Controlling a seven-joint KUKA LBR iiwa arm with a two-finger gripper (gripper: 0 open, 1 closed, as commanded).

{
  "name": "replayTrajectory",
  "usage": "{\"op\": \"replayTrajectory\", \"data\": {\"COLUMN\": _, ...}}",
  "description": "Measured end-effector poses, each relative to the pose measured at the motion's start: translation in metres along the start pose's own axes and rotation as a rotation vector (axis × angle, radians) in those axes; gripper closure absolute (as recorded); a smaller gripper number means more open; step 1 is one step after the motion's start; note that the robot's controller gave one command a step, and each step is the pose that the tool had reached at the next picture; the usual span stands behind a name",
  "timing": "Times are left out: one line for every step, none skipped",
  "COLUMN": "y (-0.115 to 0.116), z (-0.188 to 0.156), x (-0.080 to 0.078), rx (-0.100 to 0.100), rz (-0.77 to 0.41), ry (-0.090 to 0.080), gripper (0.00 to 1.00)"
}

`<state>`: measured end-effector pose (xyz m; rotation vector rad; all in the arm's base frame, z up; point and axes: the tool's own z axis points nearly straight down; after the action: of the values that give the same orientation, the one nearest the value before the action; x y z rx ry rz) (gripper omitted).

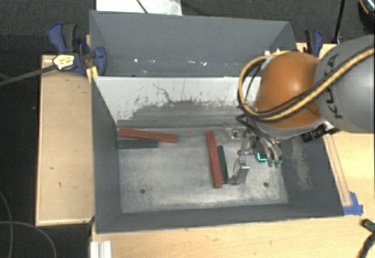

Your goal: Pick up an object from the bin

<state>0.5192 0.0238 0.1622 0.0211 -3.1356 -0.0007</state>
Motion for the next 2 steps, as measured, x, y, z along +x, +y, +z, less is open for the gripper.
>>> {"op": "replayTrajectory", "data": {"y": 0.0319, "z": 0.0921, "x": -0.0538, "rx": 0.002, "rz": -0.846, "ry": -0.006, "gripper": 0.00}}
{"op": "replayTrajectory", "data": {"y": 0.0311, "z": 0.0894, "x": -0.0551, "rx": 0.003, "rz": -0.839, "ry": -0.008, "gripper": 1.00}}
